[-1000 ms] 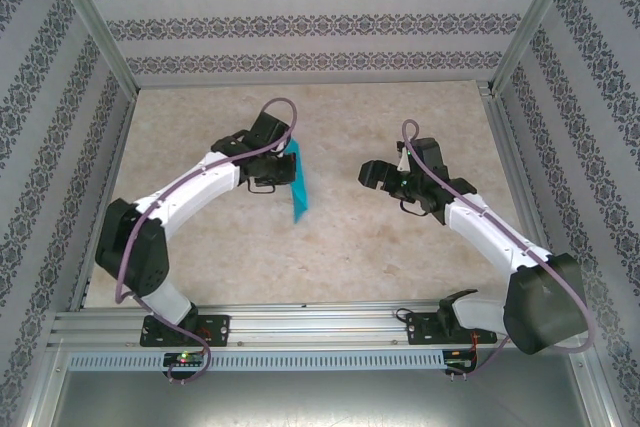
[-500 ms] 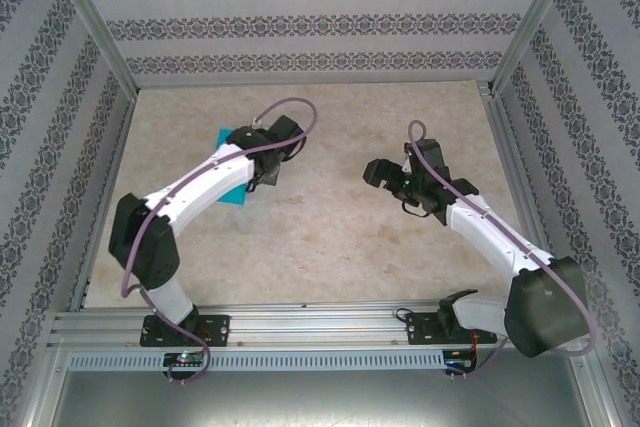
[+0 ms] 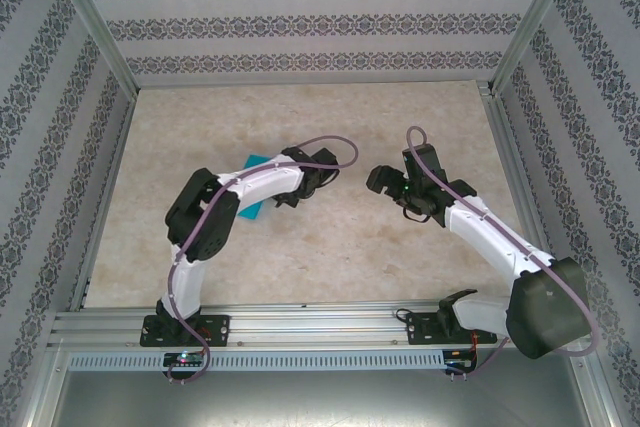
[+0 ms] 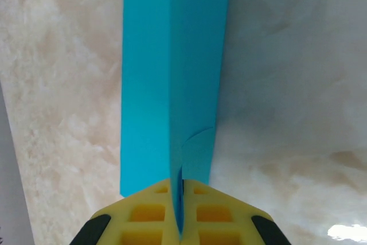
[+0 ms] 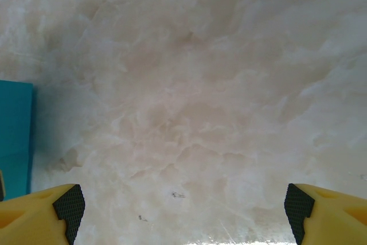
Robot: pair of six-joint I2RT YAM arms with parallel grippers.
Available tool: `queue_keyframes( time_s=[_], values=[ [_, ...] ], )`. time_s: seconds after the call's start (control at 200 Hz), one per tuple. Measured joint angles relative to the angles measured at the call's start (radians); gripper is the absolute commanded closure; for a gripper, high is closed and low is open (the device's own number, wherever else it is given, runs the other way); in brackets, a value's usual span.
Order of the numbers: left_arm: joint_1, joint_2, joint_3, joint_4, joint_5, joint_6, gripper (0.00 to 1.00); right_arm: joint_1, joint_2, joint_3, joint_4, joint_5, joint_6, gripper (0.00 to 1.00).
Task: Fold a paper plane with a square sheet of paper (pick it up from the middle)
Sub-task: Turn over the paper at the center of the table.
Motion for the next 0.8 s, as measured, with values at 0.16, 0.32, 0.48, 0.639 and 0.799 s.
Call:
queue_keyframes(
  time_s=[0.16, 0.32, 0.48, 0.639, 0.799],
  values=[
    [-0.055, 0.051, 0.028, 0.019, 0.009, -0.009, 0.9, 0.0, -0.009, -0.027, -0.008, 0.023, 0.011, 0.08],
    [-0.095, 0.069, 0.032, 0.05, 0.064, -0.02, 0.86, 0.0, -0.008, -0.031, -0.01, 0.03, 0.011, 0.08],
    [-0.101, 0.069, 0.032, 0.101, 0.151, -0.036, 0.81, -0.001, 0.02, -0.031, -0.01, 0.03, 0.008, 0.08],
    [-0.103, 0.069, 0.028, 0.144, 0.232, -0.04, 0.74, -0.001, 0.058, -0.031, -0.01, 0.029, 0.007, 0.08],
    [-0.097, 0.061, 0.006, 0.179, 0.29, -0.042, 0.64, -0.001, 0.066, -0.031, -0.005, 0.025, 0.007, 0.08]
  ],
)
